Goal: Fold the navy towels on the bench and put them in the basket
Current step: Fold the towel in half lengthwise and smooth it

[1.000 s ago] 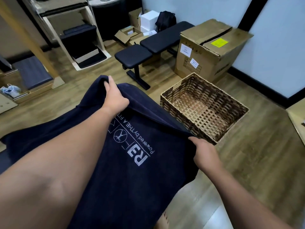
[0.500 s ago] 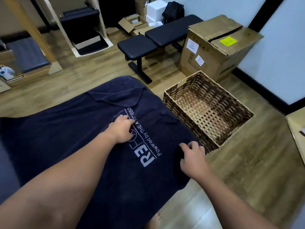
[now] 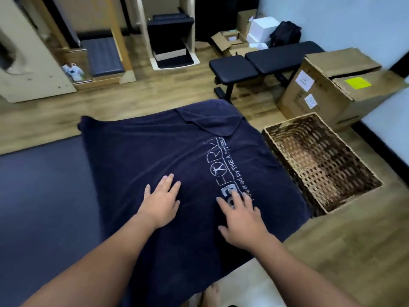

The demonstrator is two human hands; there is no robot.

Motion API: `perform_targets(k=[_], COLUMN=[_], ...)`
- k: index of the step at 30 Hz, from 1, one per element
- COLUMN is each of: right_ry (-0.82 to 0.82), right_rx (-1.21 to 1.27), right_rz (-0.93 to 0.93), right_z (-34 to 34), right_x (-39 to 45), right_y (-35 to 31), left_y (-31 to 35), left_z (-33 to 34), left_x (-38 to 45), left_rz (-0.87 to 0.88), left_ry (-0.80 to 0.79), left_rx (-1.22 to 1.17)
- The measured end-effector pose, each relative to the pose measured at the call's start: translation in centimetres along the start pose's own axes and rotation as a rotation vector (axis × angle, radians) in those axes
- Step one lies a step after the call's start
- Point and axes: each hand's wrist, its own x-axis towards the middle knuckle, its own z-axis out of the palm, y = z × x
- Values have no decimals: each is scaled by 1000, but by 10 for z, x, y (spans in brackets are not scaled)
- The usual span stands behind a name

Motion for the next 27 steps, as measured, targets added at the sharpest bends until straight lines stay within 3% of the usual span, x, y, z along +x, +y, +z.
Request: perform_targets(k=[3, 7, 11, 15, 18, 21, 23, 27], right_ry=[-112, -178, -179, -134, -33, 28, -20, -144], right_rx=[-37, -67, -55, -100, -233, -277, -267, -273], right_rz=[-150, -127, -102, -81, -226, -470, -566, -536], right_z=[17, 32, 33, 37, 41, 53, 67, 91], right_x=[-3, -1, 2, -4, -18, -36, -48, -59], right_y=[-40, -55, -57, -67, -85, -107, -123, -142], left_y=[-21, -49, -55, -38, -33, -35, -36, -40], left_z=[19, 47, 70, 76, 69, 74, 81, 96], left_x=[-40, -103, -157, -187, -208, -224, -235, -257], left_rz=[-55, -187, -316, -647, -910, -955, -917, -850], left_ry=[48, 141, 344, 465, 365, 257, 214, 309], left_rx=[19, -35, -140, -364, -494, -529, -671, -842])
